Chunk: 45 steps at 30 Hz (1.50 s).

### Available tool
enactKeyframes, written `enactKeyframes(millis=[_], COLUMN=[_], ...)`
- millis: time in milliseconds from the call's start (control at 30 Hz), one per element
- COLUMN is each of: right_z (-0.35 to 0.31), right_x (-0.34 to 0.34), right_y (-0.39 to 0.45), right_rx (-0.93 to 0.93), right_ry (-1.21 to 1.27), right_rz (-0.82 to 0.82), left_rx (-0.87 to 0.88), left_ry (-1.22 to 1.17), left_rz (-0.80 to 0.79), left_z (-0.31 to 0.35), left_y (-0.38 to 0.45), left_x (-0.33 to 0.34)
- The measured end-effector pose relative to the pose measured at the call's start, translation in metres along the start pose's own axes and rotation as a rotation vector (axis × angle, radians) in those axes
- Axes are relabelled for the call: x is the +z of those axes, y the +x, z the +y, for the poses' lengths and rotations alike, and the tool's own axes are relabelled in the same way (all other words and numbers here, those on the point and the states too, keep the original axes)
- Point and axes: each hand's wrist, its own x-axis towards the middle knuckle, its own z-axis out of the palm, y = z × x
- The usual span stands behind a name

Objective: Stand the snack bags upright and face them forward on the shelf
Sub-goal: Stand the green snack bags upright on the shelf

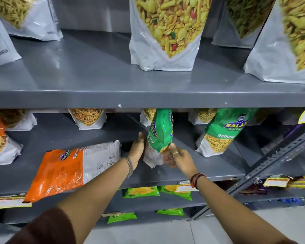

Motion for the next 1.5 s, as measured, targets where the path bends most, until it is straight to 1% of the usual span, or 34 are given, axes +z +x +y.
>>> enactKeyframes(millis=[67,167,200,300,367,433,567,667,733,800,933,1000,1067,1133,1200,1267,1367,1433,1500], right_z=[-0.001,-0.014,-0.023,-0.048,-0.058,-0.061,-0.055,-0.049,-0.047,-0.043,-0.033,-0.026,-0.017,-0.007,-0.002,-0.004,-0.032,-0.053,-0.070], right_x=[-0.015,-0.027,-0.028,-0.021,-0.013,-0.007,-0.006,-0.016,-0.024,-0.030,-0.037,-0.038,-0.036,-0.030,-0.016,0.001,0.038,0.068,0.094], right_y=[0.008,0.037,0.048,0.073,0.082,0.083,0.078,0.066,0.053,0.041,0.033,0.037,0.040,0.038,0.032,0.030,0.021,0.017,0.017], right_rx=[0.003,0.050,0.070,0.125,0.150,0.169,0.147,0.118,0.109,0.089,0.048,0.085,0.170,0.246,0.273,0.234,0.107,-0.055,-0.242], right_ry=[0.021,0.118,0.171,0.292,0.294,0.277,0.265,0.316,0.368,0.400,0.387,0.356,0.285,0.212,0.152,0.069,-0.003,-0.131,-0.321], right_rz=[0.086,0.162,0.140,-0.004,-0.050,-0.079,-0.036,0.022,0.032,0.000,-0.044,-0.047,-0.052,-0.119,-0.227,-0.286,-0.394,-0.408,-0.367], left_rx=[0.032,0.098,0.087,0.039,0.050,0.072,0.070,0.117,0.105,0.094,0.078,0.072,0.032,-0.051,-0.132,-0.185,-0.215,-0.243,-0.259], left_ry=[0.064,0.174,0.154,0.044,0.073,0.073,0.021,-0.064,-0.128,-0.151,-0.153,-0.164,-0.172,-0.222,-0.286,-0.342,-0.339,-0.361,-0.401], left_rz=[0.092,0.112,0.095,-0.013,-0.070,-0.072,0.032,0.076,0.071,0.038,-0.018,-0.013,0.015,0.001,-0.037,-0.050,-0.091,-0.108,-0.071], left_z=[-0.014,-0.035,-0.041,-0.049,-0.049,-0.045,-0.032,-0.021,-0.010,0.000,0.009,0.009,0.003,-0.013,-0.034,-0.052,-0.070,-0.079,-0.086], left_y=[-0.015,-0.044,-0.052,-0.064,-0.065,-0.063,-0.052,-0.036,-0.024,-0.011,0.005,0.007,0.004,-0.003,-0.016,-0.031,-0.052,-0.065,-0.073], left_x=[-0.006,-0.005,-0.002,0.011,0.020,0.030,0.038,0.036,0.032,0.028,0.025,0.024,0.019,0.012,0.001,-0.014,-0.047,-0.071,-0.092])
